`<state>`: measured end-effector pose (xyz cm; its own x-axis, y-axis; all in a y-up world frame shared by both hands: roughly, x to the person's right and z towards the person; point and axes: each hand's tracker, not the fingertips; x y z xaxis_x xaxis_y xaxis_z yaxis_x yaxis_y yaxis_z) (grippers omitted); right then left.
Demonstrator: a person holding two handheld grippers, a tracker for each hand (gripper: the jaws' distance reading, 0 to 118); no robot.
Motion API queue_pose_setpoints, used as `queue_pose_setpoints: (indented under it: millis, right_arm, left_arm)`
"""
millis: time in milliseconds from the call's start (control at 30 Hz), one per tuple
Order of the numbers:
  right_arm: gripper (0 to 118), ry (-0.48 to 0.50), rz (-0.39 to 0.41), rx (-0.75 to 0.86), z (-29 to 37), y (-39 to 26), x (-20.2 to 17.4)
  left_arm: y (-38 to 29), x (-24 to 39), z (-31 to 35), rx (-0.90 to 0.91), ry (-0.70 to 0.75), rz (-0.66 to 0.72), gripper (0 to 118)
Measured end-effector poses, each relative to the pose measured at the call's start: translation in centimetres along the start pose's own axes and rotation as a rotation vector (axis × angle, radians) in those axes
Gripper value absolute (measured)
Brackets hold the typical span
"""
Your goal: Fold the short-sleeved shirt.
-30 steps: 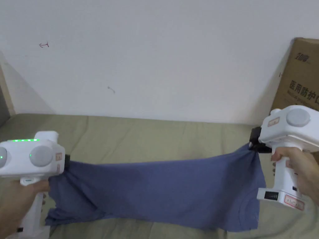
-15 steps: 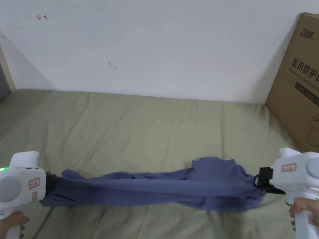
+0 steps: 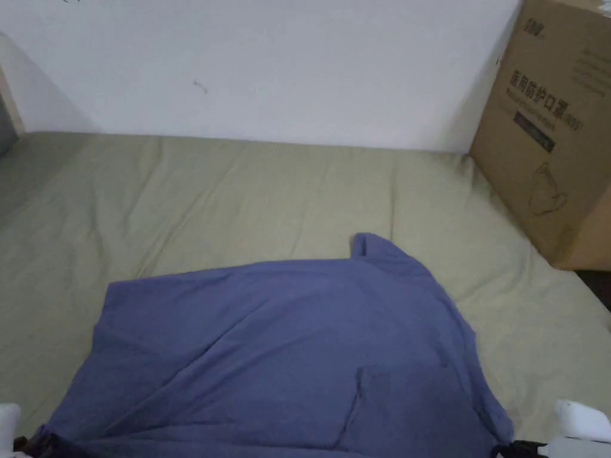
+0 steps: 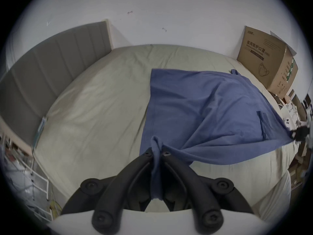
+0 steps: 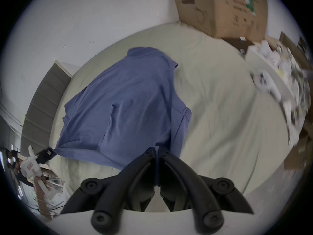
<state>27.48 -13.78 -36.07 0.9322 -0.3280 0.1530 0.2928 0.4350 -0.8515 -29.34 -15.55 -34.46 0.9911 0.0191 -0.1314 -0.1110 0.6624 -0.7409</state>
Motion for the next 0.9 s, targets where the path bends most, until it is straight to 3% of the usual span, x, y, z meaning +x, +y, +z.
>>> queue_pose_setpoints:
  millis: [267,300,333,367,400,433,500,567,700,733,800,900]
  right_arm:
    - [3,-0.061,-0.044,-0.024,1.1,-7.2,2.5]
    - [3,-0.038,-0.053,0.002,1.1,-7.4,2.4]
    - [4,-0.03,-0.048,0.03,0.9,-7.5,2.2]
    - [16,-0.06,-0.034,0.035,0.8,-7.4,1.8]
    - [45,-0.096,0.012,0.04,0.8,-7.3,1.4]
    - [66,-0.134,0.045,0.045,0.9,-7.2,1.0]
    - [72,-0.176,0.141,0.053,1.5,-7.2,0.2]
    - [72,-0.183,0.199,0.09,3.1,-7.3,-0.8]
    - [67,-0.165,0.214,0.159,6.2,-9.0,-2.3]
    - [55,-0.148,0.215,0.168,6.8,-9.6,-2.5]
    - [7,-0.153,0.184,0.174,7.1,-10.8,-3.0]
    - [4,-0.067,0.093,0.131,6.7,-11.7,-2.6]
  left_arm:
    - [-5.0,-2.1,2.0,-0.03,0.01,0.011,4]
    - [-5.1,-2.1,1.9,-0.014,-0.003,0.008,10]
    - [-5.2,-2.0,1.8,-0.001,0.01,0.001,24]
    - [-5.0,-1.8,1.7,-0.005,0.028,0.0,45]
    - [-4.7,-1.7,1.7,-0.023,0.053,-0.001,63]
    - [-4.7,-1.8,1.9,-0.024,0.047,0.01,67]
    - [-4.8,-2.4,3.1,0.012,0.002,0.066,69]
    - [-4.7,-2.7,4.9,0.037,-0.033,0.133,68]
    - [-5.8,-3.4,8.3,0.045,-0.108,0.187,61]
    - [-6.3,-3.4,8.8,0.057,-0.112,0.182,47]
    - [-7.2,-2.9,9.4,0.041,-0.038,0.14,2]
    - [-8.3,-3.1,8.9,0.007,-0.039,0.131,1]
